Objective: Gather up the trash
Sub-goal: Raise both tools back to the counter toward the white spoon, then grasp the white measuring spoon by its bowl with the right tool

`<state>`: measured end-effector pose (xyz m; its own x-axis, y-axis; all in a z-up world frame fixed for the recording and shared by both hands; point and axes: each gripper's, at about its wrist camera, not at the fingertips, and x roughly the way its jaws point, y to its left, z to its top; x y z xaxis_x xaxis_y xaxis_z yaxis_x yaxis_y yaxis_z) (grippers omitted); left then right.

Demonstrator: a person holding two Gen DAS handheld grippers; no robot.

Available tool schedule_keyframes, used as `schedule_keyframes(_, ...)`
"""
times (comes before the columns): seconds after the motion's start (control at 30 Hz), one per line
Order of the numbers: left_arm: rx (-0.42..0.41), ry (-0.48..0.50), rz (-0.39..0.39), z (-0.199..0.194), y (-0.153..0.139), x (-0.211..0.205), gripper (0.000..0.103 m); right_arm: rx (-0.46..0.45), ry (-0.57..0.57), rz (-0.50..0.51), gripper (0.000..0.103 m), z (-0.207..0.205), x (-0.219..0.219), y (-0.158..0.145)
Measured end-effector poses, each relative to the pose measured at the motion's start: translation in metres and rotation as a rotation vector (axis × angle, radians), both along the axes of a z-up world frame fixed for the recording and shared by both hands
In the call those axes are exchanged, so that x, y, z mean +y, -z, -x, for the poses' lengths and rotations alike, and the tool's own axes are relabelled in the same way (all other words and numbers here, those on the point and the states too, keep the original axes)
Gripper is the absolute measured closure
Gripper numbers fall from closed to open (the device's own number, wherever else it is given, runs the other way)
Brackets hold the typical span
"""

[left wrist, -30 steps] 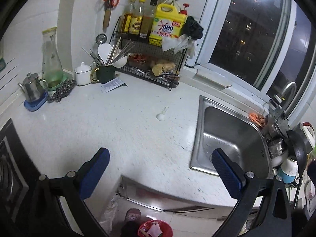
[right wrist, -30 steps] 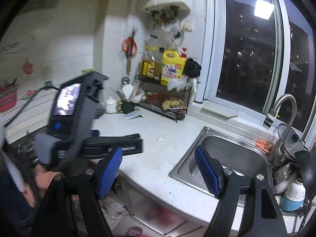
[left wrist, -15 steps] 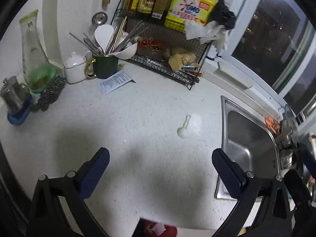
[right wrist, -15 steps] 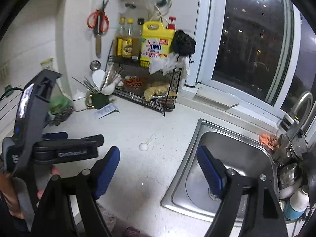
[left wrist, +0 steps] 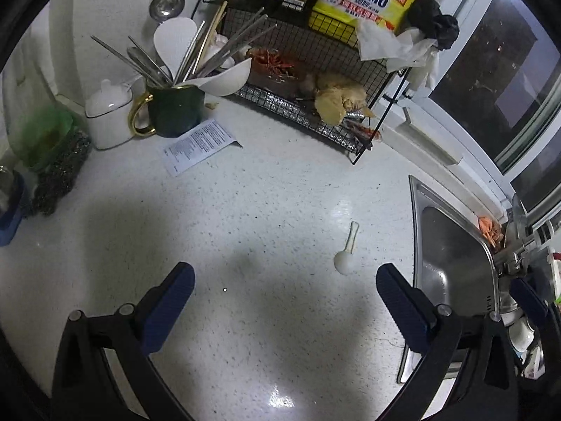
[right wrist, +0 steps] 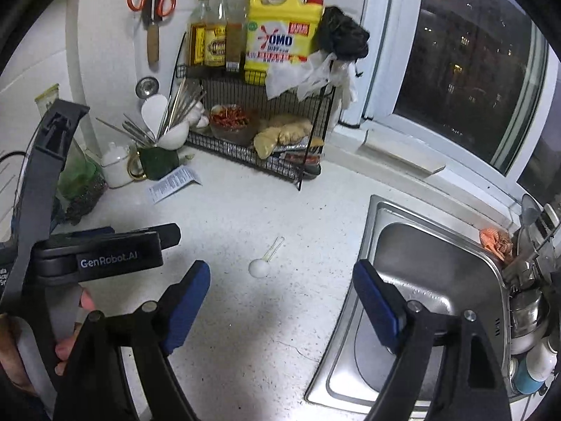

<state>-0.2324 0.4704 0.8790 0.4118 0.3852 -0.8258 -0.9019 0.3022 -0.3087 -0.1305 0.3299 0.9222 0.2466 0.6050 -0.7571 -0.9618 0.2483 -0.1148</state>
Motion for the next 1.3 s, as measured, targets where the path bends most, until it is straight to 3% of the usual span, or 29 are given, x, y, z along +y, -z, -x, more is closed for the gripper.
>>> schedule_keyframes(0.2,0.019,0.019,0.008,0.005,0.01,0.012,0.0,0.016,0.004,0.054,0.021,-0.004,0.021,0.02)
schedule_keyframes(0.5,0.14,0.068,-0.007,-0.001,0.033,0.026,0.0,0.07,0.025,0.121,0.021,-0.01,0.053,0.055)
schedule_keyframes(0.73,0.149,0.094,0.034,0.003,0.054,0.039,0.0,0.102,0.033,0.183,0.021,-0.013,0.075,0.074)
schedule_keyframes(0.9,0.171,0.104,0.111,0.006,0.077,0.045,0.0,0.108,0.047,0.232,0.021,-0.013,0.088,0.09)
schedule_keyframes(1.07,0.236,0.092,0.152,0.007,0.092,0.056,0.0,0.104,0.061,0.267,0.021,-0.014,0.103,0.104)
schedule_keyframes(1.3,0.234,0.095,0.196,0.003,0.105,0.077,0.0,0.136,0.089,0.308,0.021,-0.022,0.122,0.128)
